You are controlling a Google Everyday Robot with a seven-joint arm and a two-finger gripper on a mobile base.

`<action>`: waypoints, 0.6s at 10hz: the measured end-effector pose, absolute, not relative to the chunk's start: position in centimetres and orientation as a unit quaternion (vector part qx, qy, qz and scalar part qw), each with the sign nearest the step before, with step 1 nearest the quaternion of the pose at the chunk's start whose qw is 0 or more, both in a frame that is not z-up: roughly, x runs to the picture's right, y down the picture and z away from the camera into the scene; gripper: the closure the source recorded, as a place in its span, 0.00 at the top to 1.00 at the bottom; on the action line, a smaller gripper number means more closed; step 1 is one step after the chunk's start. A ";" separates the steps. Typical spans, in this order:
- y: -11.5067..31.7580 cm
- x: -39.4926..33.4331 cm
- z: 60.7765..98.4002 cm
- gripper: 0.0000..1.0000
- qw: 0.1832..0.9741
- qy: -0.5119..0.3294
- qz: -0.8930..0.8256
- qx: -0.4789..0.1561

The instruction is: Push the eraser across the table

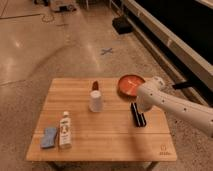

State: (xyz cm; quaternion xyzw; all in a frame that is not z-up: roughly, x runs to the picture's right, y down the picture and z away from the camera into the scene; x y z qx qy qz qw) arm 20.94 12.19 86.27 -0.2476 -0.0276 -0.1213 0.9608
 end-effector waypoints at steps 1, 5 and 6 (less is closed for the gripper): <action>11.9 21.0 86.3 0.00 0.961 -0.027 -0.123 -0.246; 11.1 24.1 87.3 0.00 0.963 -0.006 -0.102 -0.248; 11.0 25.1 87.6 0.00 0.963 0.001 -0.095 -0.251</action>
